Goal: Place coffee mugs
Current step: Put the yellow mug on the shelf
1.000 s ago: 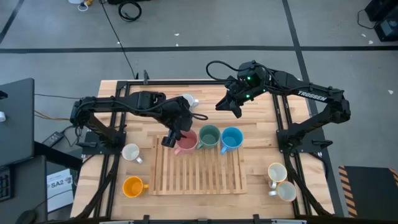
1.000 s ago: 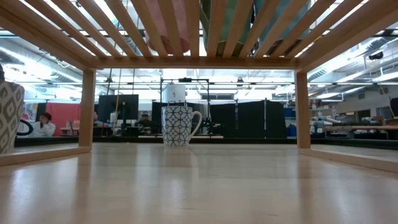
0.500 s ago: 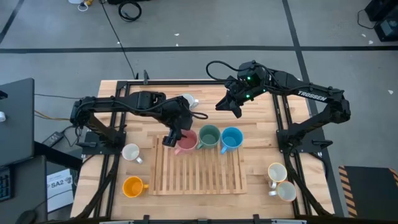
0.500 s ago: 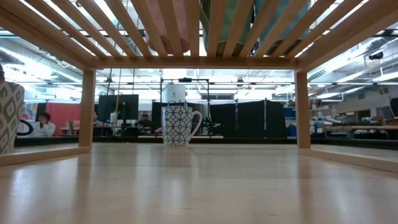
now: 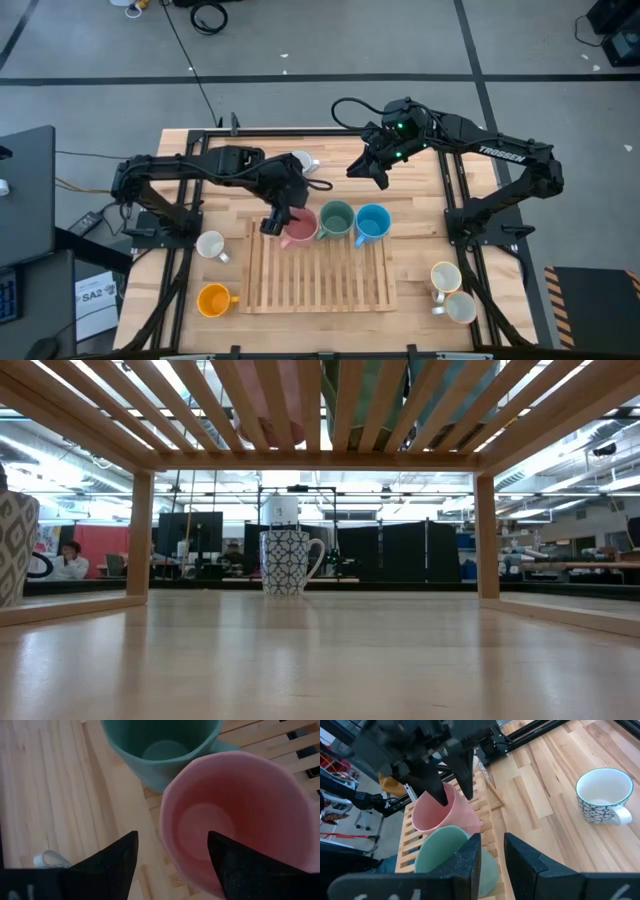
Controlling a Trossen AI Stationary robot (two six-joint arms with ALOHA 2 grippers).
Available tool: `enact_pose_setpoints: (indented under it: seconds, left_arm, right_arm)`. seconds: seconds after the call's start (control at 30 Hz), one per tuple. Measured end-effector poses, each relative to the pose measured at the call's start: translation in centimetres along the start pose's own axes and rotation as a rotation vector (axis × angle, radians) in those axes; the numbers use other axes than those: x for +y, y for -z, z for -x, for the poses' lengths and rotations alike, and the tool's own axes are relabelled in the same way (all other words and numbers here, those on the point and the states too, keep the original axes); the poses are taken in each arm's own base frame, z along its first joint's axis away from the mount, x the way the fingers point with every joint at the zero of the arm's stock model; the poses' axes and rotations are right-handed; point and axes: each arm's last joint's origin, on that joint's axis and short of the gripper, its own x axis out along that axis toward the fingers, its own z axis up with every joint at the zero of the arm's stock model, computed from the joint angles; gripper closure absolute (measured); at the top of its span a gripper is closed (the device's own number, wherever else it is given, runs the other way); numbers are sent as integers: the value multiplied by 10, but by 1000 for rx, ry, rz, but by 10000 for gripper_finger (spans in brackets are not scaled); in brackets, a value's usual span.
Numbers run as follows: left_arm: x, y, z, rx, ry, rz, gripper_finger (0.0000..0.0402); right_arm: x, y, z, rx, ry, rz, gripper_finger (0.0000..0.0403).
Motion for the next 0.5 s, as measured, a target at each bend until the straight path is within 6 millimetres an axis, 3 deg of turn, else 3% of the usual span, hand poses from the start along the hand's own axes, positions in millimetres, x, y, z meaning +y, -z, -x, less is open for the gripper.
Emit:
enact_pose_setpoints:
  seconds: [0.27, 0.5]
  left_arm:
    - [-2, 0, 23, -74, -21, 13, 157]
    - [-7, 9, 57, -141, -37, 56, 157]
  right_arm:
    - [0, 0, 0, 3, 1, -1, 313]
    - [1, 1, 0, 8, 0, 1, 313]
